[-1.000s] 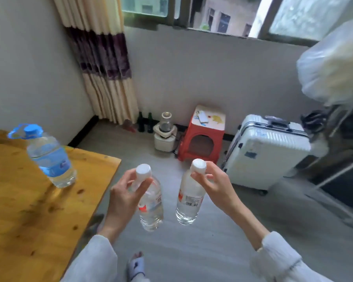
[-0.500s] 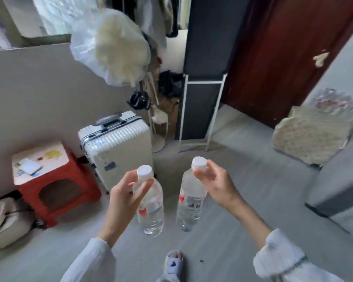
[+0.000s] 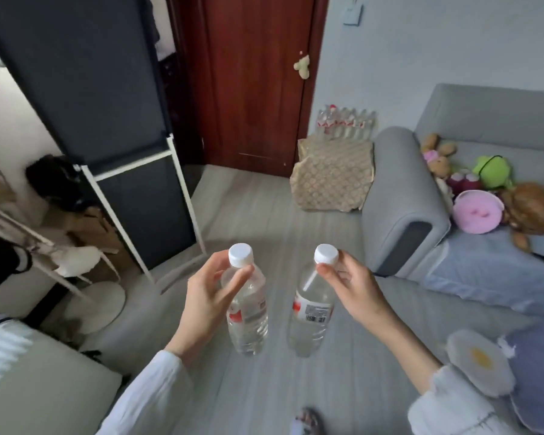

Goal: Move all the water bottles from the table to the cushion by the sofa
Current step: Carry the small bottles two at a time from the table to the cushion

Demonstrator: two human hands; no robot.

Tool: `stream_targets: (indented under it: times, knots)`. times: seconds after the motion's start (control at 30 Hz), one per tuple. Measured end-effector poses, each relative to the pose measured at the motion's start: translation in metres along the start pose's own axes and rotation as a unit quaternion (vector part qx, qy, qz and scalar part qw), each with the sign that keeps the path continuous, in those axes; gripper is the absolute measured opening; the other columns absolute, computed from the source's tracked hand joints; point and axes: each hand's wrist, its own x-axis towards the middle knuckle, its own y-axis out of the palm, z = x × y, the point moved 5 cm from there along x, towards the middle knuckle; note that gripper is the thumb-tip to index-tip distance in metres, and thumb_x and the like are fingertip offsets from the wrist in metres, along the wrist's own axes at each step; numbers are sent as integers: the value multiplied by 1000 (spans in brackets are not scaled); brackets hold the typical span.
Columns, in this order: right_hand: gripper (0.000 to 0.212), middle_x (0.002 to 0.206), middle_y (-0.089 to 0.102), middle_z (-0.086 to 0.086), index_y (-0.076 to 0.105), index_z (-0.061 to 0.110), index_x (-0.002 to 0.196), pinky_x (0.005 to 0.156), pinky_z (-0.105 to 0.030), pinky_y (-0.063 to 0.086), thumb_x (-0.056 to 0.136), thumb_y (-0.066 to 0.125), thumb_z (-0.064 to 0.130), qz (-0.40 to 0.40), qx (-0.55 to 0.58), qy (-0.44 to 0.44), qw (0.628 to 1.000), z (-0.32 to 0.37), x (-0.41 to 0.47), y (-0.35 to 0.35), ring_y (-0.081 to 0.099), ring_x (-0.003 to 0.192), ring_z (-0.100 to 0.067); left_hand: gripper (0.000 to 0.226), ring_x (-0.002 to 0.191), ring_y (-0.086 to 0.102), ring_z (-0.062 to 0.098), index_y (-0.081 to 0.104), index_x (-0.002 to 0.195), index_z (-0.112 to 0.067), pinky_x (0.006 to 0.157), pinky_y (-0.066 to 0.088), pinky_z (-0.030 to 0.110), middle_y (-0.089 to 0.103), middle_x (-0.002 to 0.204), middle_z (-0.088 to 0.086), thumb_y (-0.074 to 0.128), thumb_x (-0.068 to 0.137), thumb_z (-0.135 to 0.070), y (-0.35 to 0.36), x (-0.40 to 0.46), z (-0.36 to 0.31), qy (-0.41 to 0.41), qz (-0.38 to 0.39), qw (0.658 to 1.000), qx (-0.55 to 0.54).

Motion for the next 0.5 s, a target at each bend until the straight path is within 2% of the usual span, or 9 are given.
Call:
stream_targets:
  times: [0.1, 0.17, 0.23, 0.33, 0.43, 0.5]
  knots:
    - [20, 93, 68, 5, 58, 30, 87, 88, -33, 48, 73, 56, 44, -21, -10, 8, 1000, -27, 56, -35, 63, 91, -6, 26, 81, 63, 1, 63, 88, -26, 76, 48, 18, 68, 89, -13, 68, 73, -46, 50, 60, 10, -4, 42, 999, -1]
    - [14, 93, 69, 3, 58, 30, 87, 88, -36, 49, 76, 59, 40, -36, -15, 15, 999, -44, 92, -56, 64, 93, -10, 20, 76, 61, -2, 62, 85, -25, 71, 46, 13, 68, 89, -13, 65, 73, -41, 78, 95, 14, -4, 52, 999, 4]
    - [10, 94, 69, 0, 59, 27, 90, 87, -38, 48, 80, 61, 30, -38, -27, 16, 999, -67, 145, -89, 64, 93, -15, 19, 72, 60, -2, 61, 82, -25, 68, 46, 13, 67, 87, -12, 62, 72, -42, 119, 148, 21, -13, 62, 998, 7]
    - [16, 94, 68, -2, 59, 20, 95, 85, -35, 47, 81, 63, 27, -42, -42, 18, 998, -76, 190, -112, 63, 94, -21, 22, 75, 62, -3, 59, 80, -31, 70, 47, 13, 67, 85, -21, 67, 72, -50, 150, 191, 21, -16, 77, 997, 10]
    - [20, 92, 65, 3, 60, 15, 99, 82, -27, 45, 82, 63, 25, -48, -66, 15, 997, -86, 265, -154, 61, 91, -16, 22, 75, 63, -1, 59, 81, -31, 71, 48, 14, 67, 82, -23, 68, 72, -49, 192, 269, 18, -17, 72, 997, 13]
    - [23, 93, 66, 3, 60, 12, 100, 84, -29, 45, 82, 62, 25, -54, -69, 18, 996, -93, 307, -175, 61, 92, -16, 20, 74, 63, 3, 59, 81, -28, 69, 48, 15, 67, 78, -20, 66, 74, -45, 213, 315, 15, -15, 67, 998, 3]
